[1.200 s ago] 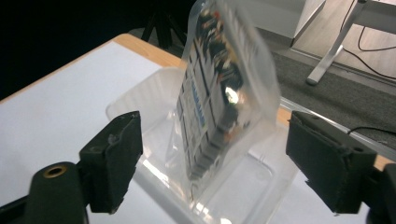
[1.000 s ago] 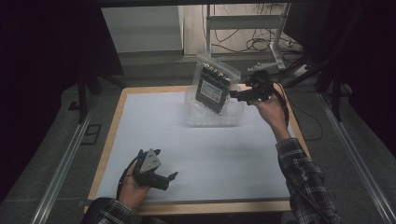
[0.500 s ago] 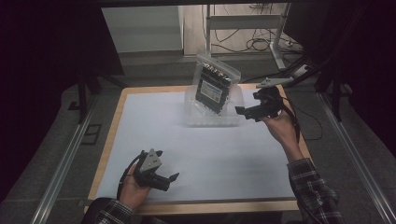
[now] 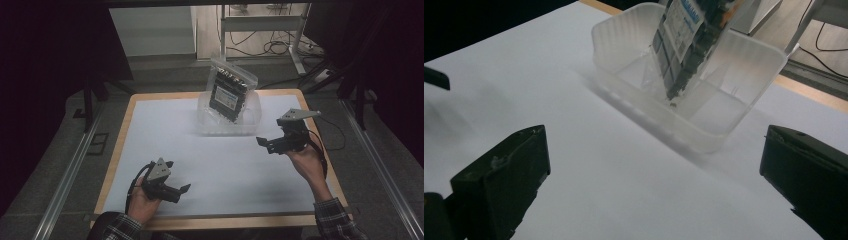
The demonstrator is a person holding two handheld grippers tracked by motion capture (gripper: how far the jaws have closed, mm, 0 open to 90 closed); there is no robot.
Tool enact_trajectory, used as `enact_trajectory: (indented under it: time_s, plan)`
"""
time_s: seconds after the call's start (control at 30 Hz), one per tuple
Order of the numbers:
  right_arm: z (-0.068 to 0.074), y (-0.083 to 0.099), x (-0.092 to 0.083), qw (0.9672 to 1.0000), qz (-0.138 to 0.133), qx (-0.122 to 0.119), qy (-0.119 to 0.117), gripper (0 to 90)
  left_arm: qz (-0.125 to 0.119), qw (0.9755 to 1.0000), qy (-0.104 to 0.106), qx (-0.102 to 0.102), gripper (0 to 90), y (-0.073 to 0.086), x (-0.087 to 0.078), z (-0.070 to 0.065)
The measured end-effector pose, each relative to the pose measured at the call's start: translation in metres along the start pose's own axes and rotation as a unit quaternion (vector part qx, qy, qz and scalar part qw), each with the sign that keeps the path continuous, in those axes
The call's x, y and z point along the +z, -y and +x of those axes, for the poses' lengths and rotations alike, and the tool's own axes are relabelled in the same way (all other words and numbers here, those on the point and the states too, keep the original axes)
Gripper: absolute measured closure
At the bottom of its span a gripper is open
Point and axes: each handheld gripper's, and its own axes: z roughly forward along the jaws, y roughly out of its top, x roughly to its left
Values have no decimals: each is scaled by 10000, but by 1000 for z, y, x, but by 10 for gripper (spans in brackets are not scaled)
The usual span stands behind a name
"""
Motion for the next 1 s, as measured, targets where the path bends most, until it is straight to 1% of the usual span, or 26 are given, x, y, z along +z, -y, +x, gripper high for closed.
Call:
enact_trajectory:
  time_s: [0.27, 0.37, 0.5, 0.57, 0.7, 0.87, 1.0]
  plan:
    - [12, 25, -8, 10000, -39, 63, -59, 0, 27, 9999, -30, 122, 8, 0, 1, -2]
    - [17, 36, -9, 9999, -28, 74, -77, 0, 25, 9999, -44, 125, 8, 0, 0, -2]
    - [22, 50, -9, 9996, 31, 191, -194, 0, 27, 9999, -44, 122, 8, 0, 1, -2]
    - [25, 58, -9, 9996, 56, 204, -207, 0, 34, 9999, -42, 125, 8, 0, 1, -2]
    - [29, 75, -7, 9994, 23, 247, -257, 0, 64, 9999, -46, 138, 7, 0, 1, -2]
    - [34, 94, -5, 9995, -12, 210, -254, 0, 70, 9999, -53, 141, 6, 0, 1, -2]
    - [35, 105, -2, 9996, 129, 158, -210, 0, 77, 9998, -58, 144, 6, 0, 1, -2]
